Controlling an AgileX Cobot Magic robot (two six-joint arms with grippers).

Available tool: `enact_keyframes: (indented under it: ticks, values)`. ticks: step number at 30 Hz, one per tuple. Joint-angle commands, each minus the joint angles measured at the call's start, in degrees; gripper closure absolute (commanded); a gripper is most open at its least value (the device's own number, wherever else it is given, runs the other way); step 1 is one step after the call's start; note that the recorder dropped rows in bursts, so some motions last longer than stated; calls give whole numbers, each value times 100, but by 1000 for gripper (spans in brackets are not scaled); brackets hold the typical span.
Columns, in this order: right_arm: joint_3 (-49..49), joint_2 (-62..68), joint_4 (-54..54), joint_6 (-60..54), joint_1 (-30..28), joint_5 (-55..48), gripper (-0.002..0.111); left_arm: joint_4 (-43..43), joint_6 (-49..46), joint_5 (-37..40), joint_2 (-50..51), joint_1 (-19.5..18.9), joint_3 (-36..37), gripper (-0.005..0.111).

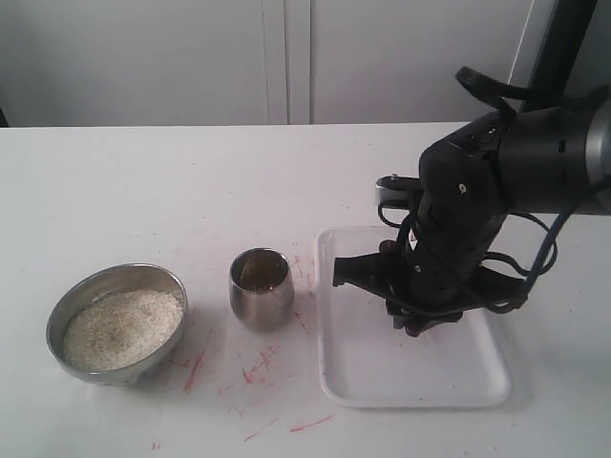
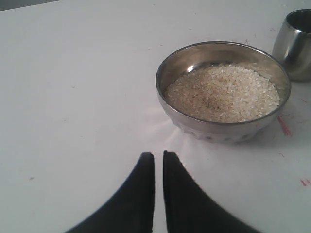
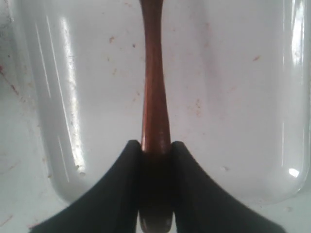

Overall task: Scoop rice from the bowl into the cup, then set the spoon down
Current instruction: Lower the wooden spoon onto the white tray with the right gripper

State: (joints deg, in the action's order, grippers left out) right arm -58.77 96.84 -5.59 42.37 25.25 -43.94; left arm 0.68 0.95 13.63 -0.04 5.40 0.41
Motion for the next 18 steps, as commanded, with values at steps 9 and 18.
enact_keyframes:
  ticks: [9,18]
  values:
    - [3,269,-92,-169,-28,62,107,54,11,-5,4,-9,-41,92]
    - [3,269,-92,-369,-28,101,107,54,11,-5,4,-9,-41,92]
